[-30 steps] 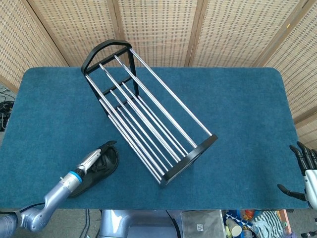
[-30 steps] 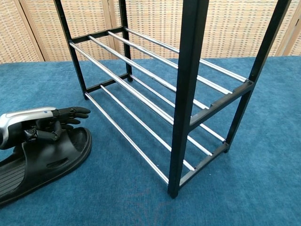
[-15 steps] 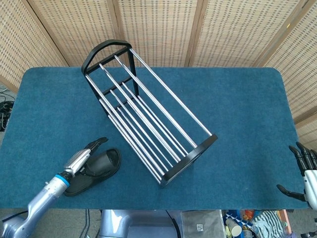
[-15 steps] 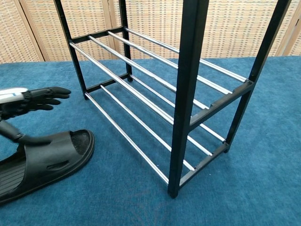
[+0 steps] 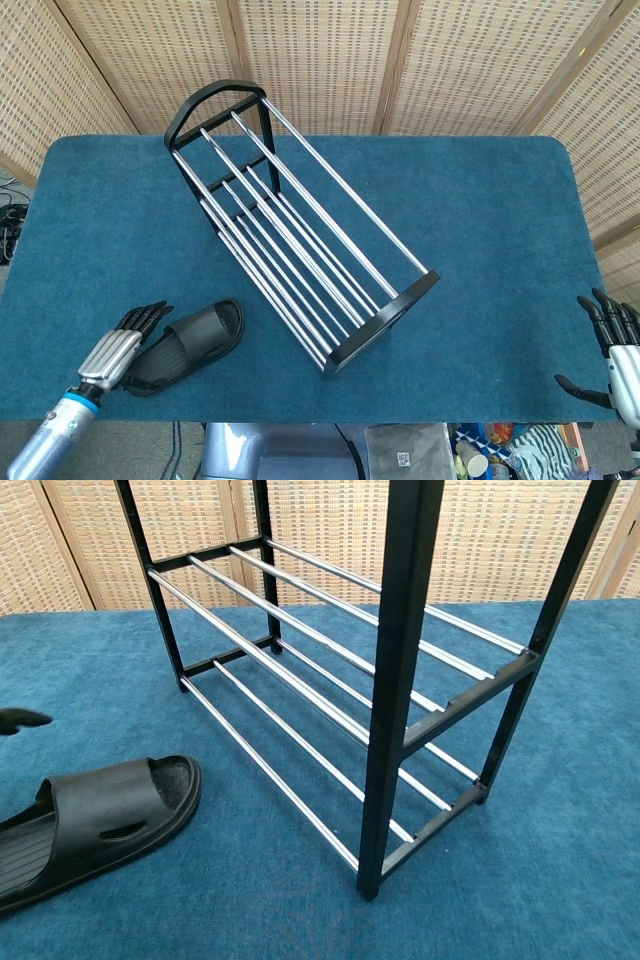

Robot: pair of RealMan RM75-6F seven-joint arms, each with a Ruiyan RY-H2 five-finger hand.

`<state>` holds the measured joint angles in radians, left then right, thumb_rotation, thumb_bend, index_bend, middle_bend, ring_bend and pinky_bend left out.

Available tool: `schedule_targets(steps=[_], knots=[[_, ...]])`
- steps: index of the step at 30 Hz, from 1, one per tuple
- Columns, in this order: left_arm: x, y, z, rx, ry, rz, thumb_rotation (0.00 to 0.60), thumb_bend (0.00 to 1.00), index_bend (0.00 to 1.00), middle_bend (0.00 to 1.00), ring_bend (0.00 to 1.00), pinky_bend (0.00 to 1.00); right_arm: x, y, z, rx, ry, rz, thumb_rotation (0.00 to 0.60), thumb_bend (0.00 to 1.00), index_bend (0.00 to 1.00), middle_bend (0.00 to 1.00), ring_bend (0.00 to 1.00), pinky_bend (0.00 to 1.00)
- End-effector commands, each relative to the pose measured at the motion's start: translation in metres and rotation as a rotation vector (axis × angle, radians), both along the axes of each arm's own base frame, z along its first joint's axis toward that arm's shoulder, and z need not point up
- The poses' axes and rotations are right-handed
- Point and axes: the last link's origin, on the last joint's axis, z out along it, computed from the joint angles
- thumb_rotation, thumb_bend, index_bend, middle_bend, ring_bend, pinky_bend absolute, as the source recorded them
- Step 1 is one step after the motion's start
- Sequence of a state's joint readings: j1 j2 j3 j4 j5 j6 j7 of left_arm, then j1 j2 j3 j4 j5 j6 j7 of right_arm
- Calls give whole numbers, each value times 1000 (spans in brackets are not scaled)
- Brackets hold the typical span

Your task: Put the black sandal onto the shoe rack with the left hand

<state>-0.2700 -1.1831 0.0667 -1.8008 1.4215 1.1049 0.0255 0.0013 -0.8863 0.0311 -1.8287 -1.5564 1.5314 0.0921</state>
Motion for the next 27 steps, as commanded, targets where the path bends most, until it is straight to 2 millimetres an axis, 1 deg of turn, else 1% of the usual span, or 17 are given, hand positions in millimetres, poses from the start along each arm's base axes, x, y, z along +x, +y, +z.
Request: schedule_targets(steps=[1,5,8,11,16,27], knots=[[-8,-18,-7,-5,23,37,600,21,0,0,0,0,0,0,0,-1,-1,0,600,0,0,0,0,0],[-15,-26,-15,6,24,73,600,21,0,0,0,0,0,1,1,-1,-4,3,600,0,0,0,0,0],[-24,-30,-24,-1,30,106,600,21,0,0,0,0,0,2,2,-2,-7,5,600,0,0,0,0,0],[-28,-28,-32,28,12,137,600,20,0,0,0,0,0,2,2,0,-8,4,600,0,0,0,0,0],[-30,-26,-37,71,21,163,600,26,0,0,0,0,0,1,3,-2,-10,3,600,0,0,0,0,0],[-31,-22,-51,100,3,243,600,40,0,0,0,0,-1,1,1,6,-8,0,600,0,0,0,0,0]])
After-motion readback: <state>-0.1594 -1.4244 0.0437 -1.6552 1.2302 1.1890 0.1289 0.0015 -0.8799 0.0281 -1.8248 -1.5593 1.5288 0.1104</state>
